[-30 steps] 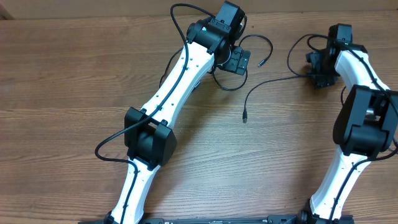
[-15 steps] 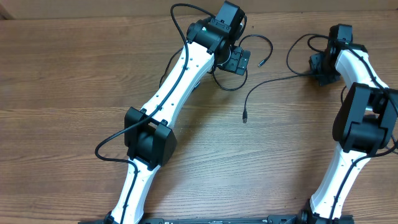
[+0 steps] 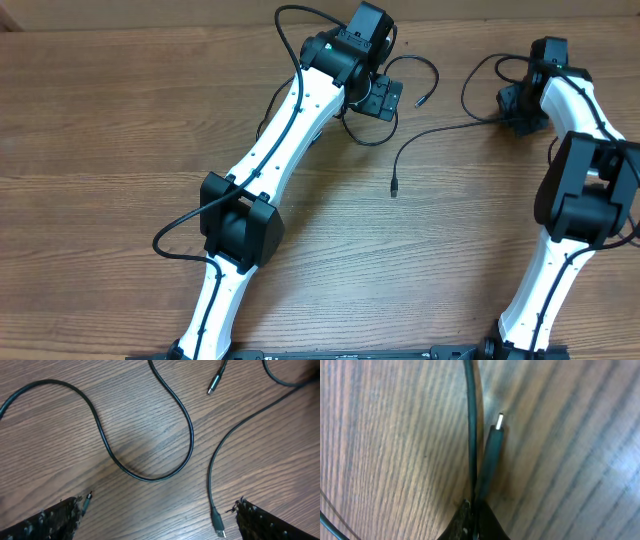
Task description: Untangle cables
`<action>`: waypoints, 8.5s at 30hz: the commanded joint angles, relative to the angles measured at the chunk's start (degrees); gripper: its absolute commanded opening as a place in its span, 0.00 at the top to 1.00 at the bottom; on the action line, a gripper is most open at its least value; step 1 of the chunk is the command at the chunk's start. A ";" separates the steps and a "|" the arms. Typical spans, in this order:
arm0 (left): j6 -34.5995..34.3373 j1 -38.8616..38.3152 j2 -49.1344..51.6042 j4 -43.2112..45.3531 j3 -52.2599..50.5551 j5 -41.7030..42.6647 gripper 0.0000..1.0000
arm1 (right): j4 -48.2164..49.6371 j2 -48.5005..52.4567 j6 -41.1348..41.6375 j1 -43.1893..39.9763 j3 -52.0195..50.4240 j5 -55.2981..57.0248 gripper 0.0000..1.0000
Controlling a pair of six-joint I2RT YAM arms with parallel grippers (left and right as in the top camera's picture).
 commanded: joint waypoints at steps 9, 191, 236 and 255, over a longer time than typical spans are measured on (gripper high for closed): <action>3.58 -0.15 0.00 -1.68 0.66 1.95 0.00 | -16.02 1.53 -17.16 -0.22 22.71 0.13 0.96; -5.90 2.64 15.85 -17.68 36.50 28.37 0.96 | -49.37 0.07 -90.27 4.13 53.96 -40.79 0.96; 9.35 -0.48 15.85 -20.00 12.98 38.40 0.96 | -33.64 0.15 -51.78 6.86 28.87 -19.41 0.00; 12.44 0.72 15.85 -24.87 12.98 35.34 0.96 | -20.70 0.15 -94.03 8.79 10.71 -17.53 0.00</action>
